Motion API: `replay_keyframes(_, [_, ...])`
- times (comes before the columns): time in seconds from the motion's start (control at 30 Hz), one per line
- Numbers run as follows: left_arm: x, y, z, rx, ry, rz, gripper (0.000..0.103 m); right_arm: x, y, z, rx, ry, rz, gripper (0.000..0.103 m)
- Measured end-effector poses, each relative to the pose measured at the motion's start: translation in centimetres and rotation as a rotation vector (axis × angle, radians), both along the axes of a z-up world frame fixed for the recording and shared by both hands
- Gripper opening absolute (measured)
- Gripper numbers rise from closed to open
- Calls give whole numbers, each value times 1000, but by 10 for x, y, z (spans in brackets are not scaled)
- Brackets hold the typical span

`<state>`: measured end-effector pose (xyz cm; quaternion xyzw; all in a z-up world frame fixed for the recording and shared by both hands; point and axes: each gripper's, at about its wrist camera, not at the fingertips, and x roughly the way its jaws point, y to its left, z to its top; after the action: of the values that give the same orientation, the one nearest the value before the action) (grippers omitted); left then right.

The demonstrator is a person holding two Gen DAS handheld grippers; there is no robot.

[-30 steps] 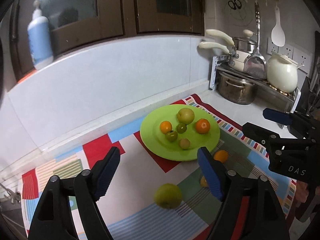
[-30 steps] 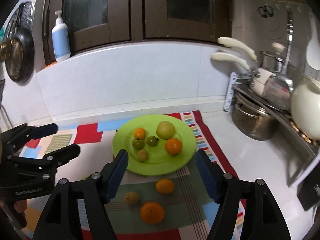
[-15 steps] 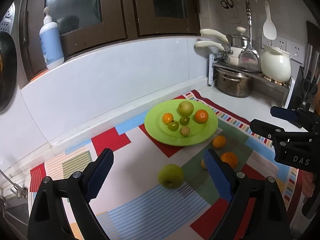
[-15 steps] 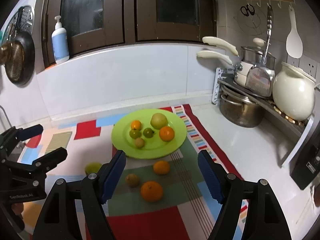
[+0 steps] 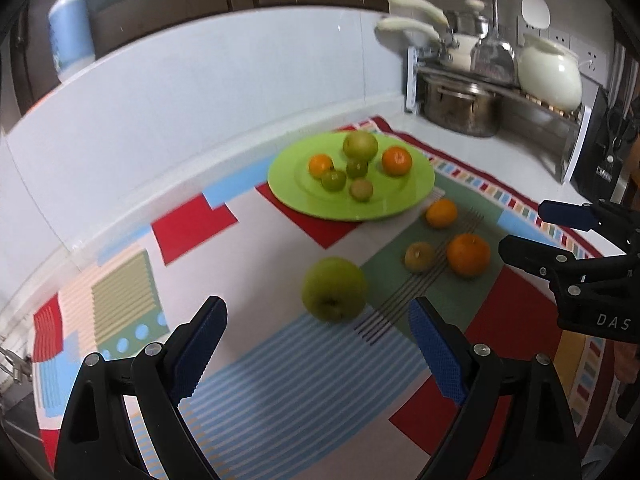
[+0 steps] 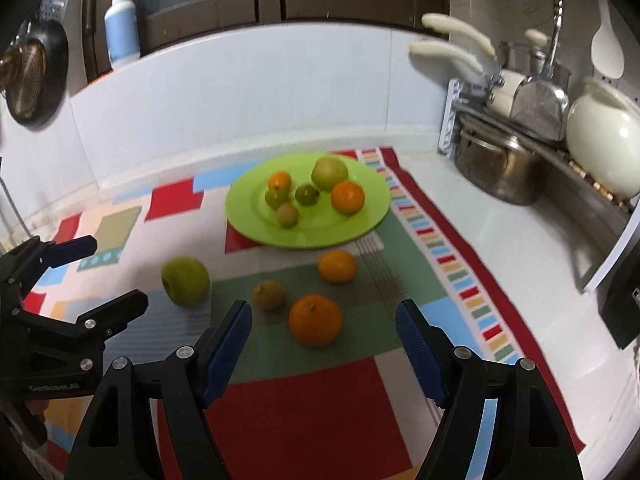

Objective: Organize fruits
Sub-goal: 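Withdraw both tools from the plate toward the remaining fruits, then grasp the large green apple with the left tool while the right tool grasps a large orange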

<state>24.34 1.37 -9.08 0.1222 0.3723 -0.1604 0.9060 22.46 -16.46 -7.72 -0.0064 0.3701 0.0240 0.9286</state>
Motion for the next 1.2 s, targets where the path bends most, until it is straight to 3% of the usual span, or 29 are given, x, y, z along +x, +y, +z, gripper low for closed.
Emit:
replay_keyframes(0.27, [20, -5, -23, 0, 49, 2, 92, 18, -2, -29, 18, 92, 12, 74])
replay_keyframes(0.47, [35, -11, -31, -4, 69, 2, 90, 31, -5, -39, 39, 131, 17, 66])
replay_keyframes(0.67, [46, -15, -38, -7, 94, 2, 77, 43, -6, -49, 63, 169, 29, 54])
replay_keyframes(0.9, [49, -19, -43, -42, 133, -24, 50, 49, -7, -56, 91, 186, 45, 44])
replay_keyframes(1.2, [48, -20, -43, -49, 133, -7, 49, 49, -6, -56, 88, 173, 50, 43])
